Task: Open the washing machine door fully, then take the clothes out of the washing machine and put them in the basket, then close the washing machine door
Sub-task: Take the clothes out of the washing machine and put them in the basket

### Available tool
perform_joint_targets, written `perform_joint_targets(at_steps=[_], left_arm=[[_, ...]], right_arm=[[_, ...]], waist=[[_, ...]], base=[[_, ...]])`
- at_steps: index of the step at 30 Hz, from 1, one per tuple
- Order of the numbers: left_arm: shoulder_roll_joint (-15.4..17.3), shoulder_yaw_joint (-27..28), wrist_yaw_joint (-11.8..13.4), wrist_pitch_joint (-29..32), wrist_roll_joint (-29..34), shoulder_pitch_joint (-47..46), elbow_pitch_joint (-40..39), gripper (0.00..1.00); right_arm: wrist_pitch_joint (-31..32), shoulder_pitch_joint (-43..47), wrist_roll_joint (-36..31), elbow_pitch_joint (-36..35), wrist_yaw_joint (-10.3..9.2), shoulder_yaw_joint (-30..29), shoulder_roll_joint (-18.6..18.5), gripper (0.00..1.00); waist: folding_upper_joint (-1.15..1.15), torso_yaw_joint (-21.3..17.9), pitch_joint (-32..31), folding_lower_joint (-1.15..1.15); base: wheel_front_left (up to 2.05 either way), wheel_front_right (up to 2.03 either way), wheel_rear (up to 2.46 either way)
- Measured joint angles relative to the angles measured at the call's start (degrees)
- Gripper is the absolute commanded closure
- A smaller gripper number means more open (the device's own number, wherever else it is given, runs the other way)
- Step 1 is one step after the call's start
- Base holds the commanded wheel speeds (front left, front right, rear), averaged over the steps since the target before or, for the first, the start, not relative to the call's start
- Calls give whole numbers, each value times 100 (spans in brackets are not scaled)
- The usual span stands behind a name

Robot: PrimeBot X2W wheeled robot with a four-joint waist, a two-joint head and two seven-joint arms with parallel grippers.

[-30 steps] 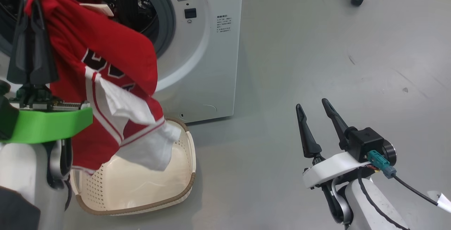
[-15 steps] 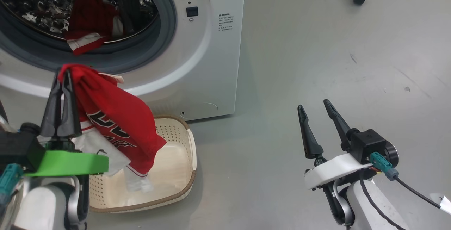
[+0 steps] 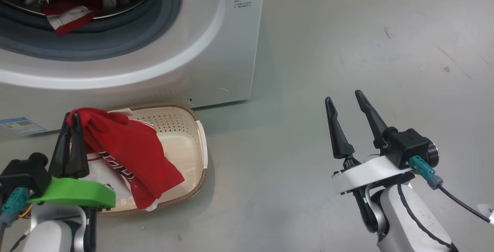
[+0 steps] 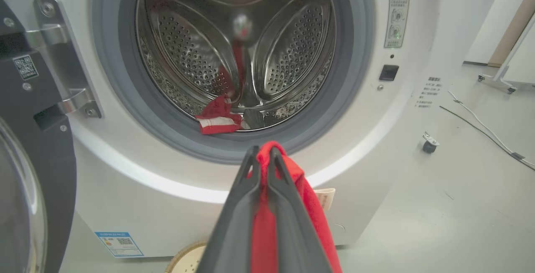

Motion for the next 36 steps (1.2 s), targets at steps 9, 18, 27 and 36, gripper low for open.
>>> perform_joint_targets(at_steps=[9, 18, 27, 36], left_arm=[[120, 219, -10, -29, -68, -446, 535, 100], [278, 339, -79, -43, -83, -997, 1199, 100], [260, 347, -145, 0, -285, -1405, 2026, 100], [221, 399, -260, 31, -441, -1685, 3005, 100]], right_arm=[[0, -312, 22, -283, -9, 67, 0, 0], [0, -634, 136, -506, -68, 153, 1, 0], [0, -898, 186, -670, -155, 172, 0, 0], [0, -1118, 289, -731, -168, 269, 1, 0]], waist=[[0, -177, 651, 0], [0, -405, 1356, 0], [0, -576, 1955, 0], [0, -719, 2452, 0]], base=[[0, 0, 0], [0, 0, 0], [0, 0, 0], [0, 0, 0]])
